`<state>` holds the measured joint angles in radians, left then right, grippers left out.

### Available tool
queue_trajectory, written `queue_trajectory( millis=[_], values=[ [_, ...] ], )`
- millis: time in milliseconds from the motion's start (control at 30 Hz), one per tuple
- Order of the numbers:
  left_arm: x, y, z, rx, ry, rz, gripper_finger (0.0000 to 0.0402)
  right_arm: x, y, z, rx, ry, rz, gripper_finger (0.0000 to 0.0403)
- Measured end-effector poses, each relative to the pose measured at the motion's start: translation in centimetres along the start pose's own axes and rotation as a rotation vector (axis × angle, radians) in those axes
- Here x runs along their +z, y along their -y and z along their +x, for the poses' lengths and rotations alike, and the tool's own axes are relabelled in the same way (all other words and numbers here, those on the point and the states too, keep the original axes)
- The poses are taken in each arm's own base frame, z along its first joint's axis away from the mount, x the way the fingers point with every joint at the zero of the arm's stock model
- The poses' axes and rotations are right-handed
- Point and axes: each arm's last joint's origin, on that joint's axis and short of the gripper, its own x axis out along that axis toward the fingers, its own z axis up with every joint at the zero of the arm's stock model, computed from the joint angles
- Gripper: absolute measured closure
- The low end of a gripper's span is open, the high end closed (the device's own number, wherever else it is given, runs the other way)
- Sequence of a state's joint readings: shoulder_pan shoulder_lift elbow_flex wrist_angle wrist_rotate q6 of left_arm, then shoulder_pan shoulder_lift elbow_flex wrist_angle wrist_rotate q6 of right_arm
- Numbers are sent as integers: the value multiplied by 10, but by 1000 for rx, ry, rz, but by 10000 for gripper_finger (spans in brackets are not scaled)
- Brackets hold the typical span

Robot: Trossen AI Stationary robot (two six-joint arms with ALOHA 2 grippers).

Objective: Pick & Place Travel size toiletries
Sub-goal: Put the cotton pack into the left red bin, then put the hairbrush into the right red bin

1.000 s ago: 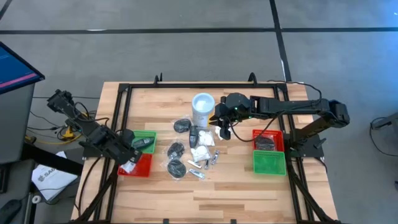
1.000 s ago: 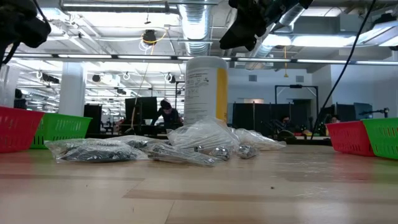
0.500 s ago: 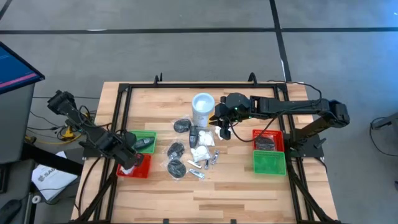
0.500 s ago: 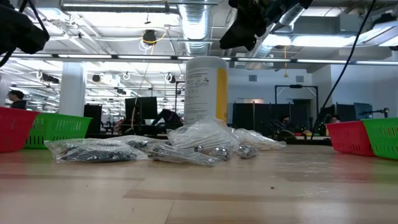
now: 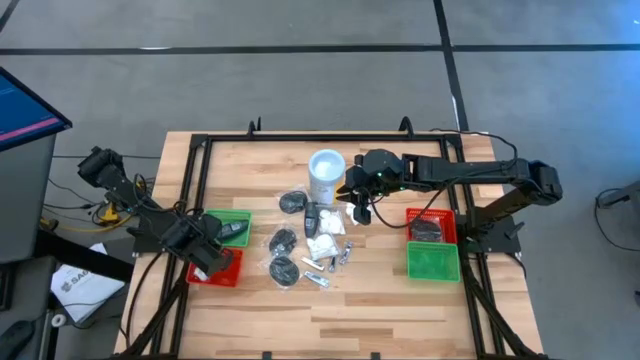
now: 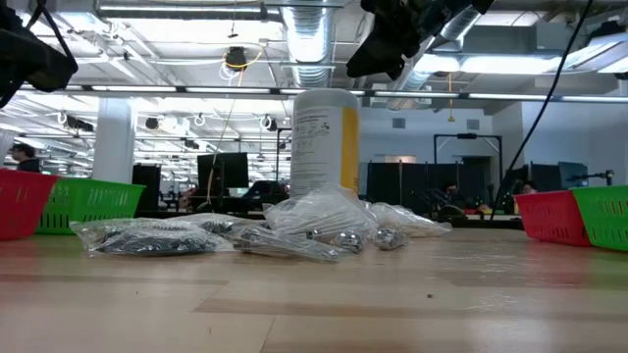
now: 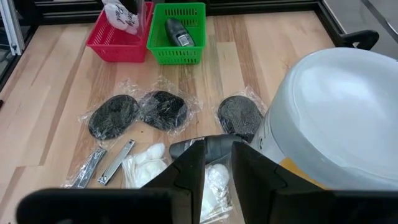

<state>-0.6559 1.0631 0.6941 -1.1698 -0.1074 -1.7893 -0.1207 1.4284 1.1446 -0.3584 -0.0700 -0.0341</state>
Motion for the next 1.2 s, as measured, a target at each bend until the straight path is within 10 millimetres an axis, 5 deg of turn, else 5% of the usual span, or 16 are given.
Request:
queue_trajectory(
  millis=[767, 1200],
  values=[
    [-1, 0, 0, 11, -30, 32, 234, 0, 0, 0, 0, 0, -2, 331],
    [2, -2, -4, -36, 31, 47, 218, 0, 0, 0, 0, 0, 1, 331]
  ],
)
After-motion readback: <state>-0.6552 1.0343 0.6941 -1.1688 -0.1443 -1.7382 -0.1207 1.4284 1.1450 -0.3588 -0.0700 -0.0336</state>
